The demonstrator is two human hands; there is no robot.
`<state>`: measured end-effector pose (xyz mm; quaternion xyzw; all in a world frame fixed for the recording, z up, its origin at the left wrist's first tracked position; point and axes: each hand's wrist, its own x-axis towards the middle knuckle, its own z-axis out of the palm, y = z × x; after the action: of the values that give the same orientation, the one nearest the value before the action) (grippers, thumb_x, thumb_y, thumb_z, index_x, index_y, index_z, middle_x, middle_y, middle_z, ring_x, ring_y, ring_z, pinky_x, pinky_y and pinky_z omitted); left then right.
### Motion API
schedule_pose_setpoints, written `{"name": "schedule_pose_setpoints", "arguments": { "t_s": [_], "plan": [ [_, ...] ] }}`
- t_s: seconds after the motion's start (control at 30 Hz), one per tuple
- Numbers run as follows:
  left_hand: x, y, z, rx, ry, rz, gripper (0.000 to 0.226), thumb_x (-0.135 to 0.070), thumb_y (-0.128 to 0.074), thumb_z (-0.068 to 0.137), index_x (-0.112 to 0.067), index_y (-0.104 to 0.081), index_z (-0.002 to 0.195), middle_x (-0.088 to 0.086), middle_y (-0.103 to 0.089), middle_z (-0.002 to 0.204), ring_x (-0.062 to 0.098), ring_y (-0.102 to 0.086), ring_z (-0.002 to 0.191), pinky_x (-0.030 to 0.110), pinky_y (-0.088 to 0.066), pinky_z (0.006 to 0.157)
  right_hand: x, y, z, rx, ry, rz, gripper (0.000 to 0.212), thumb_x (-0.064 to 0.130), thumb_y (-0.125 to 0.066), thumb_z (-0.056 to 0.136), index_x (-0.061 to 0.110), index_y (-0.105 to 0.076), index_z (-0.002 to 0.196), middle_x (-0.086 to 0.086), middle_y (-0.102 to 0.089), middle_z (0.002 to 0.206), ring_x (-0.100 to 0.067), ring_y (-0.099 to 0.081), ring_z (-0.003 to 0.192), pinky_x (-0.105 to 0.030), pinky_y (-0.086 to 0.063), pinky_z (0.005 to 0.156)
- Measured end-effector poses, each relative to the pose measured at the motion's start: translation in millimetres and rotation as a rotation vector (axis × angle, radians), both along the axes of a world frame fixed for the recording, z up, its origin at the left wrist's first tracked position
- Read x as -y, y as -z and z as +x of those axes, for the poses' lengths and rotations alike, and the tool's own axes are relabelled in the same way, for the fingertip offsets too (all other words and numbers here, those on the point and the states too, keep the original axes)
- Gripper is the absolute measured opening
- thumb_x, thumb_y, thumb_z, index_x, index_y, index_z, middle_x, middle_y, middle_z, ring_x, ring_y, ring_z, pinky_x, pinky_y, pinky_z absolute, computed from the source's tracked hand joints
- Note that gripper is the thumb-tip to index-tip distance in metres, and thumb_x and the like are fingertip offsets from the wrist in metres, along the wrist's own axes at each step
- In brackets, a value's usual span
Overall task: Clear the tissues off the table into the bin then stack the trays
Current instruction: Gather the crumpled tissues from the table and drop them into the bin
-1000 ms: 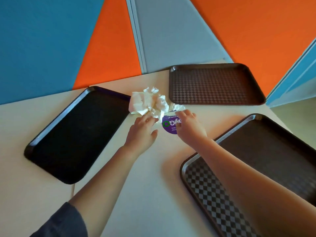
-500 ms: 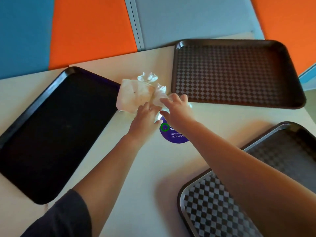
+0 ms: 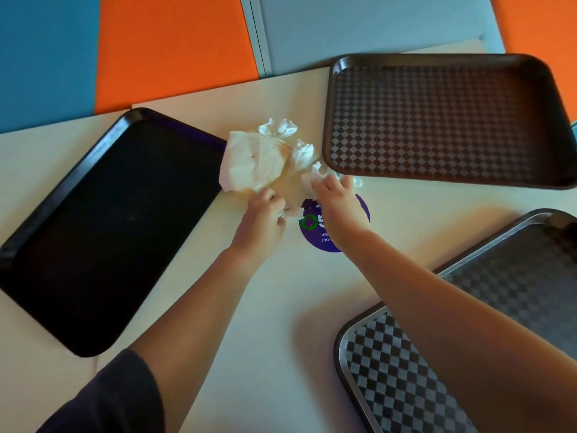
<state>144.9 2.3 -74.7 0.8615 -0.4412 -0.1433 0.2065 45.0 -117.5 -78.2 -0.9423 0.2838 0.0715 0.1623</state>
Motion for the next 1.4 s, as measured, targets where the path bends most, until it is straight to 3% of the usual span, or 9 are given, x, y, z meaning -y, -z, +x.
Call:
{"name": "schedule_pose_setpoints", "arguments": {
  "t_s": [0.13, 0.2, 0.5, 0.77, 0.9, 1.0, 1.27, 1.4],
  "plan": [
    [-5.0, -0.1, -9.7, -0.024, -0.003, -0.003, 0.025, 0.008, -0.056, 0.081, 0.000, -0.066, 0.103, 0.013, -0.056, 0.106, 0.025, -0.051, 0.106, 0.019, -0.038, 0.085, -1.6, -0.6, -1.5, 0.099, 0.004, 0.037, 0.061, -0.007, -0.052, 0.084, 0.018, -0.042, 0.139, -0.011, -0.048, 0.123, -0.029, -0.039, 0.111, -0.041, -0.050, 0.083],
    [-9.4, -1.5, -13.9, -0.050, 0.005, -0.003, 0.026, 0.009, -0.055, 0.081, -0.002, -0.067, 0.101, 0.012, -0.056, 0.103, 0.026, -0.052, 0.104, 0.021, -0.039, 0.084, -7.9, -3.3, -4.5, 0.112, 0.014, 0.054, 0.056, -0.006, -0.046, 0.087, 0.019, -0.044, 0.137, -0.013, -0.050, 0.122, -0.031, -0.041, 0.112, -0.040, -0.046, 0.084],
    [-40.6, -32.2, -34.7, 0.007, 0.100, -0.049, 0.028, 0.008, -0.055, 0.078, -0.003, -0.069, 0.099, 0.014, -0.058, 0.101, 0.029, -0.055, 0.101, 0.036, -0.048, 0.087, -53.2, -32.8, -44.4, 0.228, 0.088, 0.083, 0.055, -0.009, -0.043, 0.084, 0.016, -0.052, 0.132, -0.017, -0.053, 0.120, -0.035, -0.042, 0.113, -0.047, -0.047, 0.087],
    [-70.7, -71.0, -75.5, 0.062, 0.293, -0.194, 0.029, 0.010, -0.055, 0.073, -0.004, -0.070, 0.094, 0.012, -0.057, 0.099, 0.029, -0.052, 0.097, 0.026, -0.039, 0.080, -105.1, -76.8, -112.2, 0.351, 0.227, -0.041, 0.045, -0.006, -0.042, 0.088, 0.009, -0.055, 0.128, -0.018, -0.056, 0.117, -0.034, -0.045, 0.107, -0.044, -0.046, 0.087],
    [-69.9, -88.5, -113.8, 0.082, 0.423, -0.252, 0.030, 0.009, -0.058, 0.074, -0.001, -0.070, 0.099, 0.014, -0.059, 0.104, 0.031, -0.054, 0.104, 0.025, -0.040, 0.087, -122.9, -96.3, -166.8, 0.360, 0.340, -0.130, 0.036, -0.001, -0.044, 0.092, 0.008, -0.059, 0.123, -0.013, -0.055, 0.118, -0.029, -0.046, 0.107, -0.044, -0.049, 0.087],
    [-65.6, -98.9, -151.2, 0.089, 0.503, -0.294, 0.027, 0.009, -0.060, 0.077, 0.001, -0.069, 0.101, 0.014, -0.060, 0.104, 0.027, -0.055, 0.102, 0.016, -0.037, 0.083, -131.4, -105.0, -209.3, 0.394, 0.446, -0.162, 0.033, 0.001, -0.045, 0.093, 0.010, -0.061, 0.120, -0.012, -0.056, 0.117, -0.026, -0.046, 0.105, -0.035, -0.049, 0.085],
    [-45.1, -112.0, -255.2, 0.173, 0.739, -0.333, 0.023, -0.004, -0.063, 0.084, -0.005, -0.067, 0.106, 0.011, -0.061, 0.109, 0.022, -0.054, 0.102, 0.022, -0.040, 0.083, -142.4, -109.5, -322.4, 0.397, 0.714, -0.219, 0.031, 0.004, -0.048, 0.092, 0.012, -0.061, 0.119, -0.011, -0.056, 0.116, -0.026, -0.047, 0.105, -0.034, -0.047, 0.080],
    [-27.9, -114.0, -312.6, 0.174, 0.842, -0.318, 0.022, -0.003, -0.063, 0.081, -0.005, -0.069, 0.102, 0.012, -0.062, 0.104, 0.023, -0.054, 0.096, 0.025, -0.041, 0.080, -142.0, -105.6, -379.4, 0.385, 0.810, -0.208, 0.036, 0.000, -0.045, 0.089, 0.007, -0.059, 0.121, -0.016, -0.056, 0.112, -0.032, -0.048, 0.103, -0.045, -0.050, 0.081]
  ]
}}
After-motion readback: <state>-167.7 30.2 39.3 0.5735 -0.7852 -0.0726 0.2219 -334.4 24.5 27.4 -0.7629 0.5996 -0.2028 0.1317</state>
